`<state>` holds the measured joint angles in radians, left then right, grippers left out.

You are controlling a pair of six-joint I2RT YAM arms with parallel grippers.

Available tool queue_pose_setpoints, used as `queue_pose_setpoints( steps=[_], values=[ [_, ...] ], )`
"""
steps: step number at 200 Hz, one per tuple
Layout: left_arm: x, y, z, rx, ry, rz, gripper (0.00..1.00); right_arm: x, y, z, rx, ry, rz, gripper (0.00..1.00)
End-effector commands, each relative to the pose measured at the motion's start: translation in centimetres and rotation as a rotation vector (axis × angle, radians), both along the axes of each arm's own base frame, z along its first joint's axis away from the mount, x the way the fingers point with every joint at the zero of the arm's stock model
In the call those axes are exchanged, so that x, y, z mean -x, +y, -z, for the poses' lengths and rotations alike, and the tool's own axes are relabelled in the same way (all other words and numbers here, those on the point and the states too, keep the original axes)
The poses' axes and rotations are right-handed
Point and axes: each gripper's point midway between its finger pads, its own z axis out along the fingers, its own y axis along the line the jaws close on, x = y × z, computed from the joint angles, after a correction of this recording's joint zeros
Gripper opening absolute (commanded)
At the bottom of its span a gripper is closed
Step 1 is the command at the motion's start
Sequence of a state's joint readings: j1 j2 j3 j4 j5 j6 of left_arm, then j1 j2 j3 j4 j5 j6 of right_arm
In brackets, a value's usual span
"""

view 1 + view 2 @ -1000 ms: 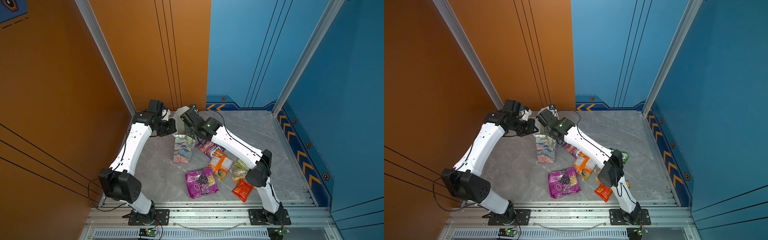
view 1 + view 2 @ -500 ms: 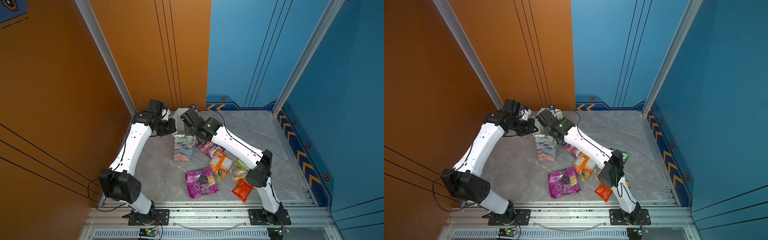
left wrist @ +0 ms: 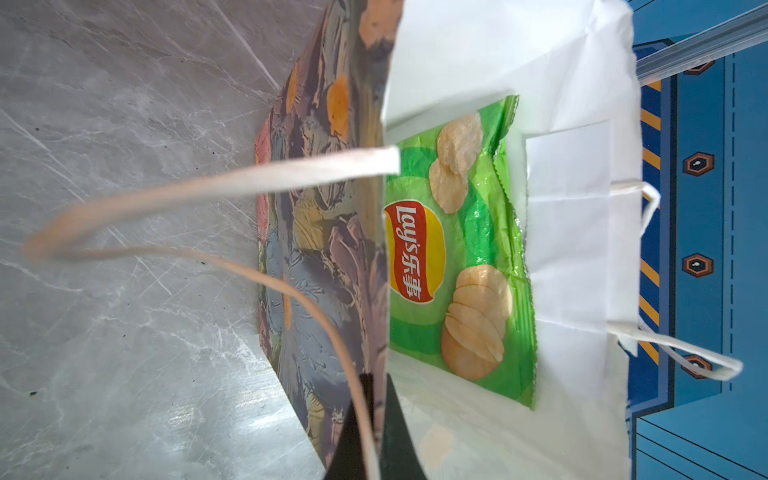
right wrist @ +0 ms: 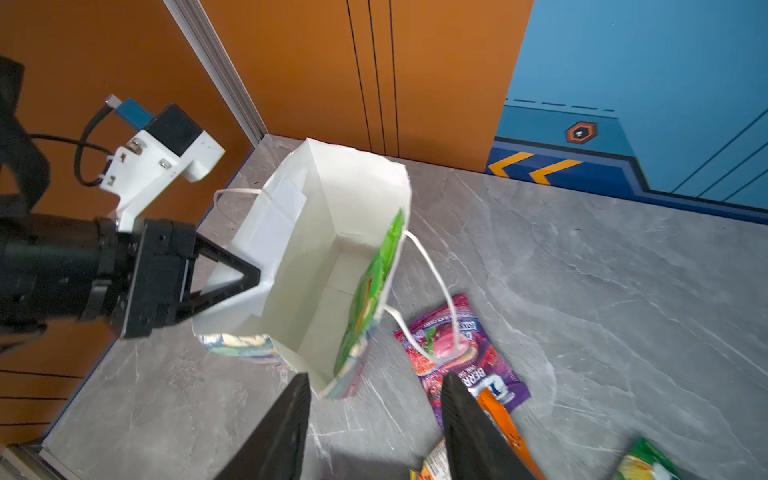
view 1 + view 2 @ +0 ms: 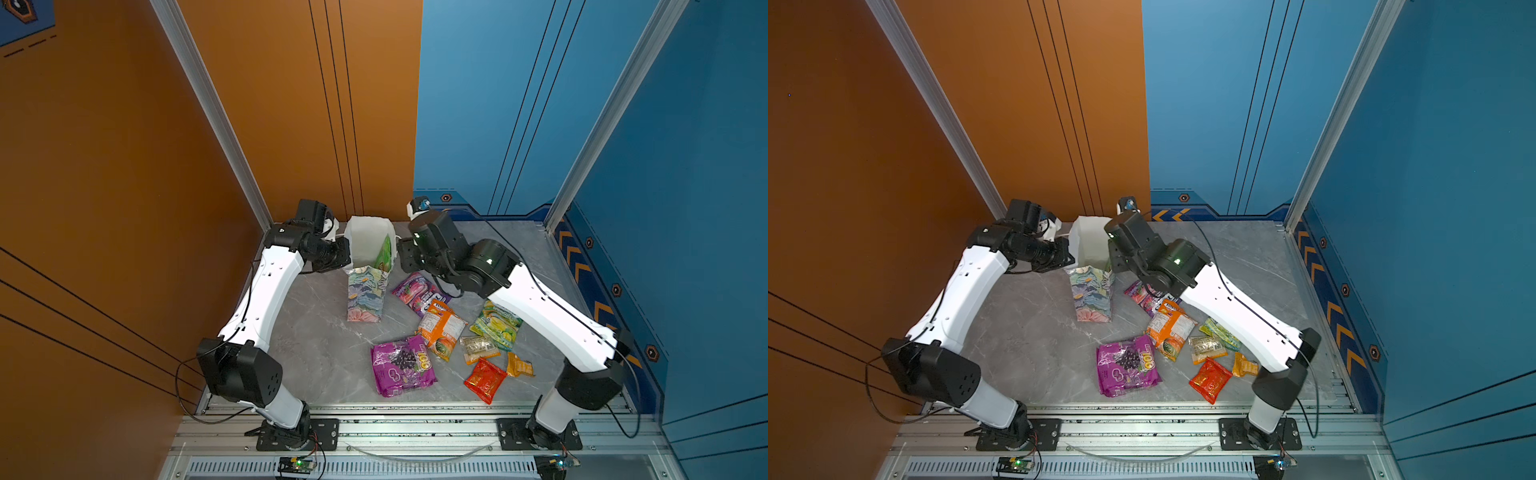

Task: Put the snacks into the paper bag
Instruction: 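Move the right gripper out of the bag toward the purple grape candy bag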

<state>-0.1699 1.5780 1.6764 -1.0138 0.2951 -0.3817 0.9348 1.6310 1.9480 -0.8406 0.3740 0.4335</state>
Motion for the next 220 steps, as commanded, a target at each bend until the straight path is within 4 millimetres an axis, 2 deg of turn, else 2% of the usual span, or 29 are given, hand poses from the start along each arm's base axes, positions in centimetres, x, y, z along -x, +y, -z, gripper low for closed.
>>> queue_pose_setpoints(
  steps=[1, 23, 53, 95, 138, 147, 179, 220],
  values=[
    [0.1, 0.9, -0.8, -0.027, -0.042, -0.012, 0.00, 0.5, -2.4, 2.1, 0.068, -0.024, 0.019, 0.58],
    [0.1, 1.3, -0.5, -0.055, -0.044, -0.026, 0.00, 1.8, -4.5, 3.8, 0.042, -0.010, 0.040, 0.60],
    [0.3, 1.8, 0.7, -0.087, -0.034, -0.042, 0.00, 4.2, -4.8, 7.5, -0.025, 0.064, 0.003, 0.61],
    [0.1, 2.4, 0.2, -0.052, -0.050, -0.069, 0.00, 8.1, -3.0, 16.0, 0.039, 0.169, -0.078, 0.64],
    [0.0, 3.6, -0.4, -0.047, -0.074, -0.100, 0.00, 11.2, -2.2, 24.0, 0.089, 0.406, -0.070, 0.66],
    [0.0, 3.7, -0.4, -0.048, -0.075, -0.103, 0.00, 11.8, -1.7, 25.0, 0.086, 0.437, -0.081, 0.66],
    [0.0, 4.0, -0.3, -0.052, -0.075, -0.113, 0.00, 13.4, 0.5, 26.4, 0.157, 0.485, -0.155, 0.69],
    [0.0, 4.1, -0.6, -0.048, -0.081, -0.116, 0.00, 13.5, -1.2, 30.7, 0.216, 0.628, -0.060, 0.69]
  ],
)
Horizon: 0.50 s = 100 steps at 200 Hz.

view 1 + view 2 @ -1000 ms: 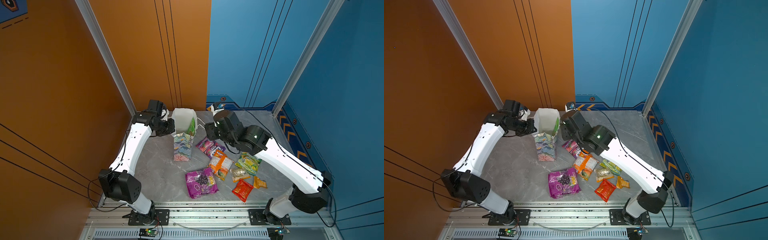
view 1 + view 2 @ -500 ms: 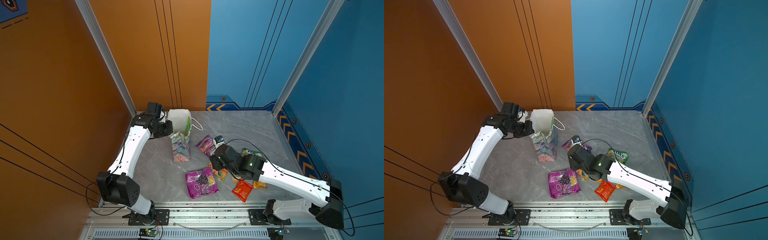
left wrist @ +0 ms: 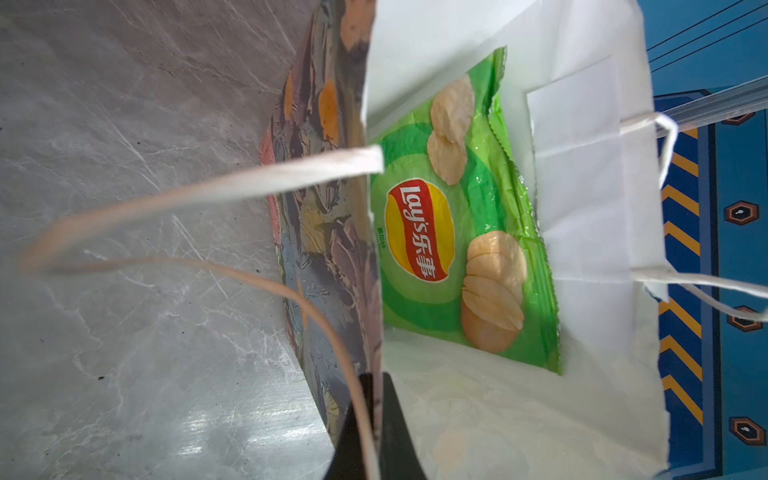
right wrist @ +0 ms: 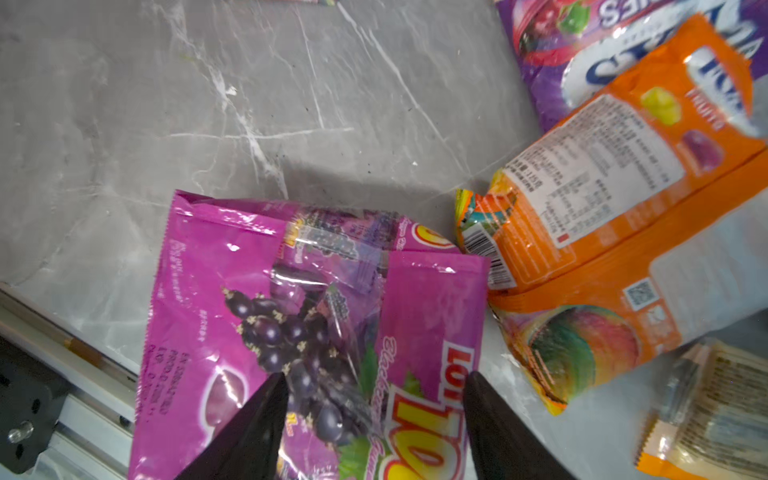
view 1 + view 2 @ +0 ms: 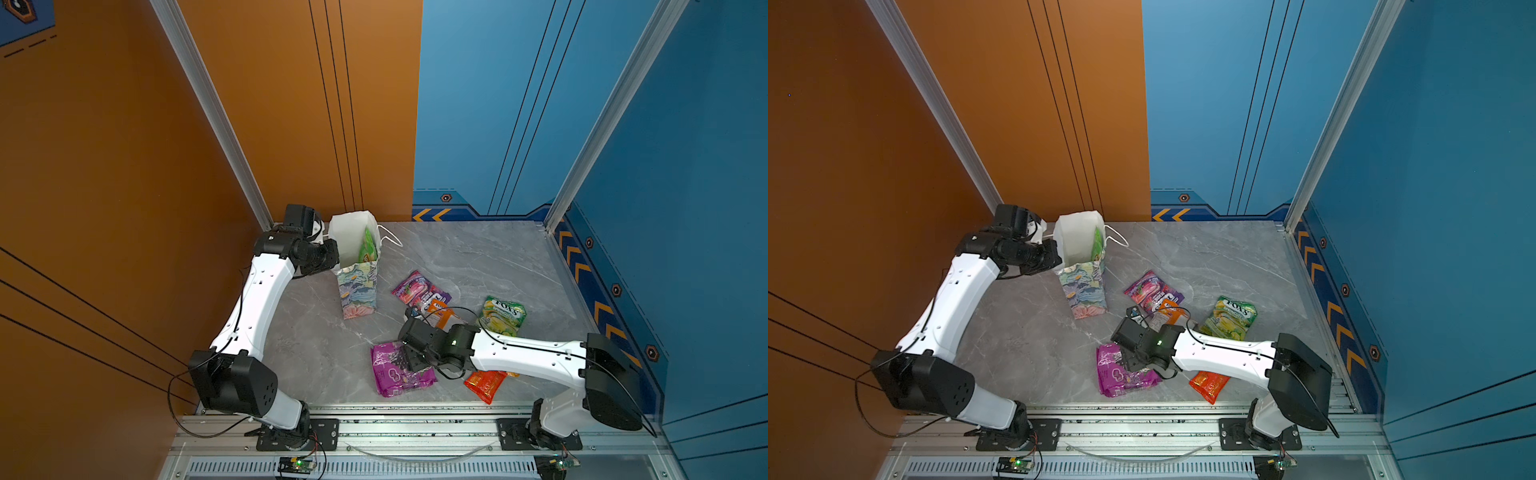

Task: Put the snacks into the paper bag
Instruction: 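Move the right gripper out of the bag toward the purple grape candy bag, then close the right gripper on the purple grape candy bag's edge and lift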

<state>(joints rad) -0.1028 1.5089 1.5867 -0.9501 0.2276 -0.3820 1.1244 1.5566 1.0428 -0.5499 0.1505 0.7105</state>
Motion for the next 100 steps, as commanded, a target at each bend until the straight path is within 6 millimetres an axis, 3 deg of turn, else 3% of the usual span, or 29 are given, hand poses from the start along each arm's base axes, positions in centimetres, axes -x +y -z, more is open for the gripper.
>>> queue_pose_setpoints(
  steps=[1, 65, 100],
  values=[
    [0.2, 0.4, -0.8, 0.002, -0.031, -0.010, 0.00, 0.3, -0.9, 1.7, 0.030, 0.095, 0.070, 0.69],
    [0.2, 0.2, -0.8, 0.008, -0.029, -0.006, 0.00, -0.1, -2.4, 3.0, 0.018, 0.185, 0.127, 0.71],
    [0.1, 0.1, -0.6, 0.011, -0.024, -0.002, 0.00, 0.8, -2.7, 3.7, -0.022, 0.246, 0.132, 0.80]
  ],
)
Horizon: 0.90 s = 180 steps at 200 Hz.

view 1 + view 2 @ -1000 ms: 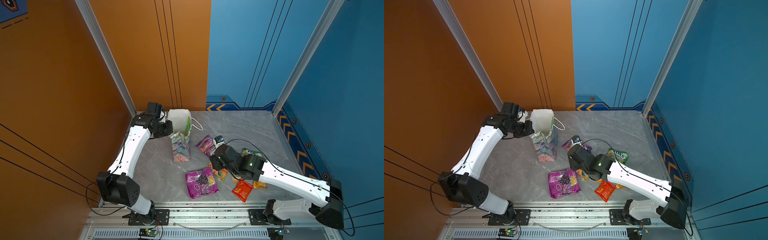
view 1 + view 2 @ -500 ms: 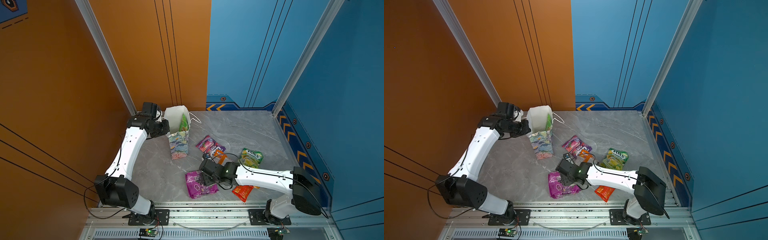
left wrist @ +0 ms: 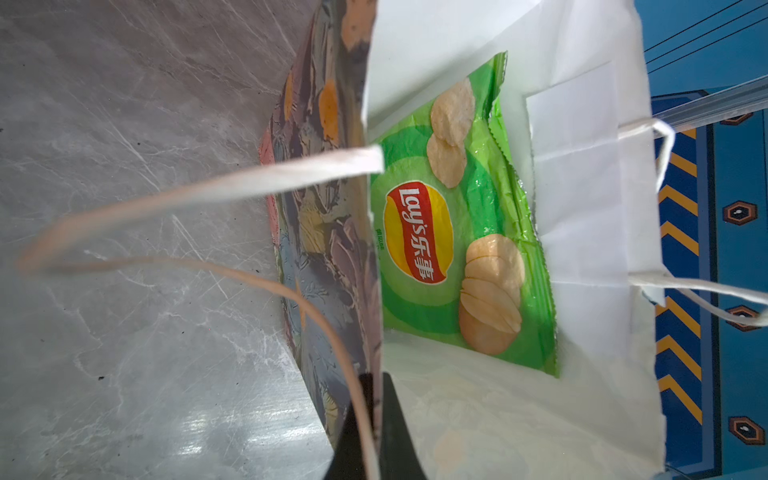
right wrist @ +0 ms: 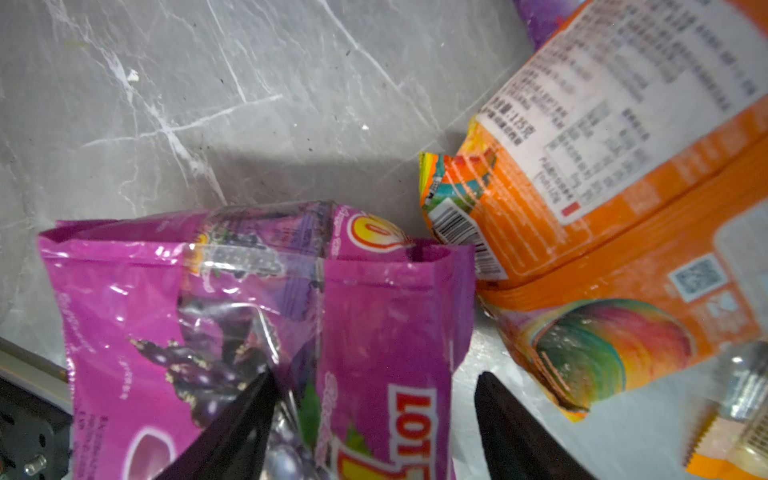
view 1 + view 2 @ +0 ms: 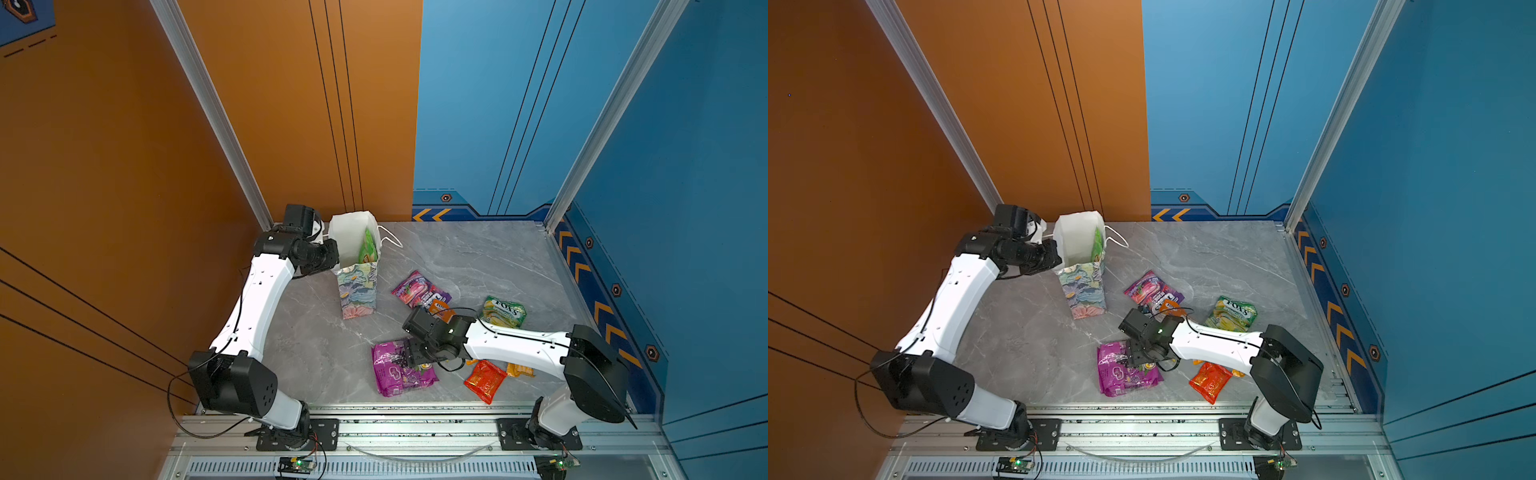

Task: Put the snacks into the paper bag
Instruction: 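Close the right gripper on the purple grape candy bag's edge and lift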

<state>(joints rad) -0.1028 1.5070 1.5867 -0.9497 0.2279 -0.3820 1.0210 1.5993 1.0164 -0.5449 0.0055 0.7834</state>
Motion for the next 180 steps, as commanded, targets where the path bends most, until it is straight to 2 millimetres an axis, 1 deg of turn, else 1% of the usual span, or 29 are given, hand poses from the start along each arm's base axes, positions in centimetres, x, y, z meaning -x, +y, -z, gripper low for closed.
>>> queue_pose_setpoints(
  steps=[1, 14, 28, 41, 61, 68, 78, 90, 98, 111, 118, 138, 162, 180],
  values=[
    [0.1, 0.1, -0.5, 0.011, -0.021, -0.002, 0.00, 1.4, -1.3, 1.2, 0.001, 0.081, 0.017, 0.80],
    [0.1, 0.2, -0.5, 0.010, -0.020, -0.004, 0.00, 1.9, -1.1, 1.8, -0.040, 0.116, 0.024, 0.80],
    [0.2, 0.2, -0.4, 0.010, -0.018, -0.004, 0.00, 2.3, -0.5, 2.5, -0.098, 0.152, 0.032, 0.78],
    [0.2, 0.1, -0.4, 0.010, -0.018, -0.003, 0.00, 2.4, 0.2, 3.0, -0.132, 0.176, 0.034, 0.73],
    [0.1, 0.2, -0.3, 0.007, -0.017, -0.006, 0.00, 2.4, 0.9, 3.8, -0.134, 0.195, 0.031, 0.65],
    [0.1, 0.3, -0.4, 0.006, -0.017, -0.007, 0.00, 2.3, 1.0, 3.9, -0.127, 0.191, 0.036, 0.59],
    [0.1, 0.3, -0.3, 0.004, -0.016, -0.006, 0.00, 1.8, 0.4, 4.2, -0.101, 0.172, 0.060, 0.47],
    [0.1, 0.2, -0.3, 0.005, -0.016, -0.005, 0.00, 1.5, -0.1, 4.2, -0.089, 0.146, 0.085, 0.30],
    [0.1, 0.2, -0.3, 0.004, -0.016, -0.006, 0.00, 1.3, -0.3, 4.1, -0.088, 0.139, 0.091, 0.21],
    [0.1, 0.3, -0.2, 0.001, -0.016, -0.007, 0.00, 1.2, -0.4, 3.9, -0.091, 0.133, 0.098, 0.09],
    [0.1, 0.3, -0.2, 0.000, -0.014, -0.007, 0.00, 1.1, -0.3, 3.7, -0.097, 0.130, 0.100, 0.05],
    [0.1, 0.3, -0.3, -0.002, -0.017, -0.005, 0.00, 1.0, 0.2, 3.1, -0.123, 0.118, 0.100, 0.00],
    [0.1, 0.4, -0.3, -0.008, -0.019, -0.009, 0.00, 0.4, 0.1, 2.0, -0.118, 0.089, 0.109, 0.00],
    [0.1, 0.4, -0.2, -0.007, -0.018, -0.008, 0.00, -0.1, -0.1, 0.6, -0.113, 0.053, 0.117, 0.00]
  ],
)
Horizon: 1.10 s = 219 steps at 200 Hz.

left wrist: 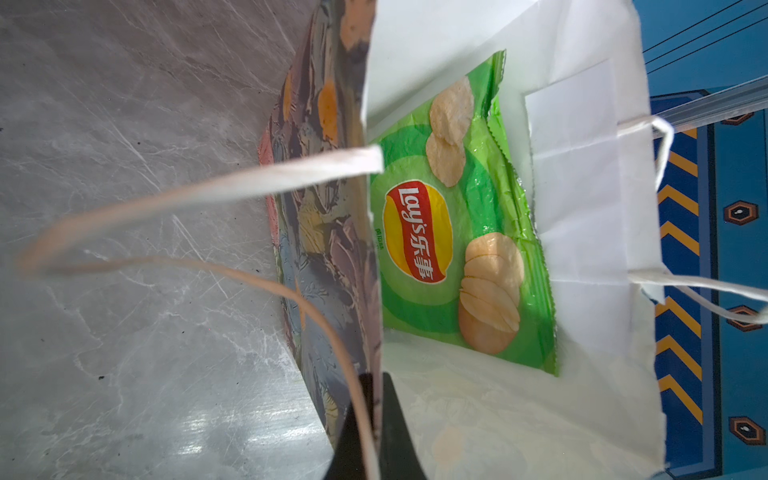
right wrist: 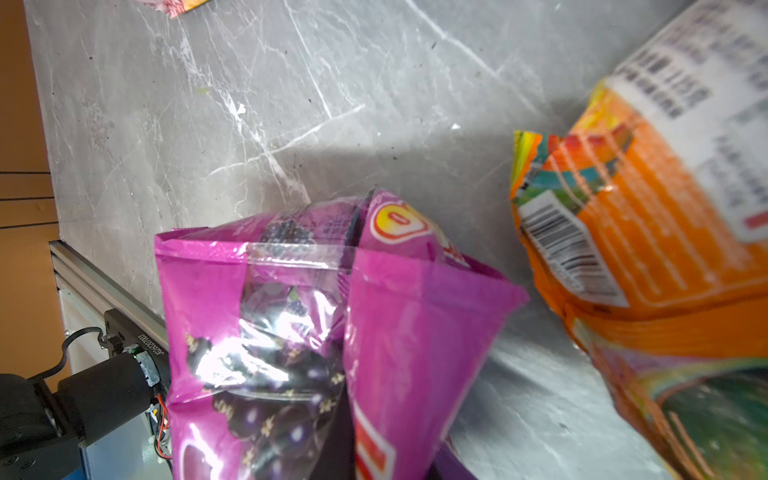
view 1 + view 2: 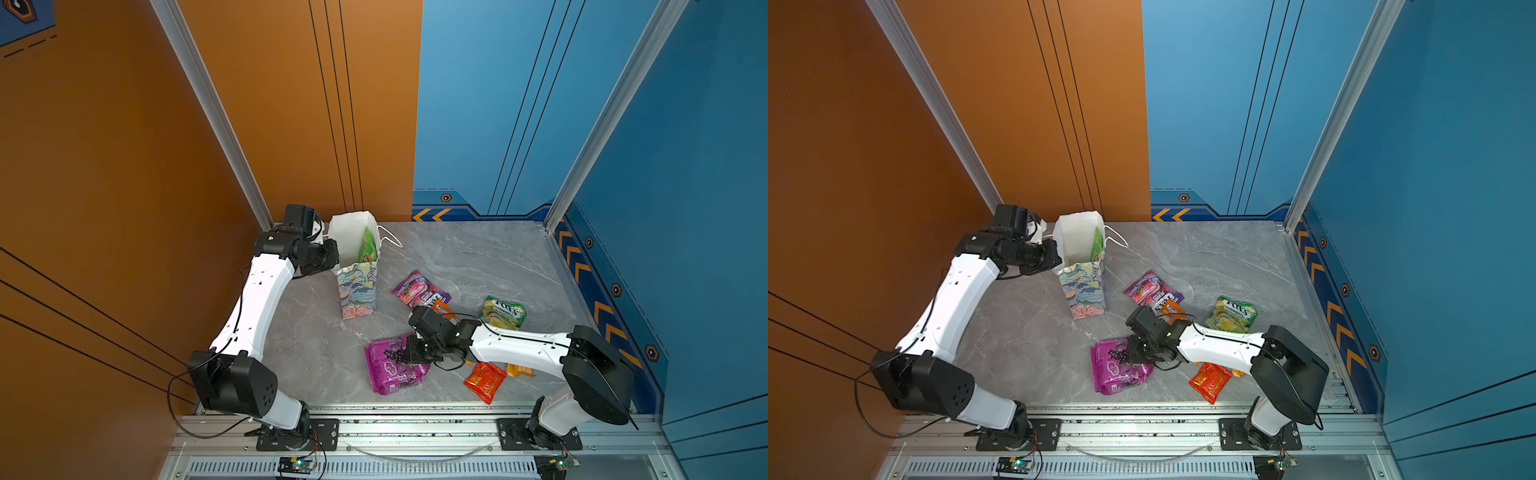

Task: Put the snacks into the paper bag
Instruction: 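Close the right gripper on the purple grape candy bag's edge and lift, then carry the purple candy bag with the right gripper over the paper bag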

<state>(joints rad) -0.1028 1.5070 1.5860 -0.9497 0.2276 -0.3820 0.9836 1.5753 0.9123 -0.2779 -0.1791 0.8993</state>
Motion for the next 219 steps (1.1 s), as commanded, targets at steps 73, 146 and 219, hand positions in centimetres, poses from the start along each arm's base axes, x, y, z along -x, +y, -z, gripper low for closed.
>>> queue_pose_setpoints(
  steps=[73, 146, 219],
  values=[
    [0.2, 0.2, -0.3, -0.010, -0.018, -0.006, 0.00, -3.2, -6.7, -5.5, 0.273, -0.205, 0.146, 0.00],
    [0.5, 0.8, -0.7, -0.101, -0.050, -0.029, 0.00, -7.3, -11.4, -14.7, 0.236, -0.437, 0.268, 0.00],
    [0.9, 1.1, -1.5, -0.137, -0.082, -0.044, 0.00, -11.0, -14.7, -23.5, 0.214, -0.626, 0.410, 0.00]
  ],
)
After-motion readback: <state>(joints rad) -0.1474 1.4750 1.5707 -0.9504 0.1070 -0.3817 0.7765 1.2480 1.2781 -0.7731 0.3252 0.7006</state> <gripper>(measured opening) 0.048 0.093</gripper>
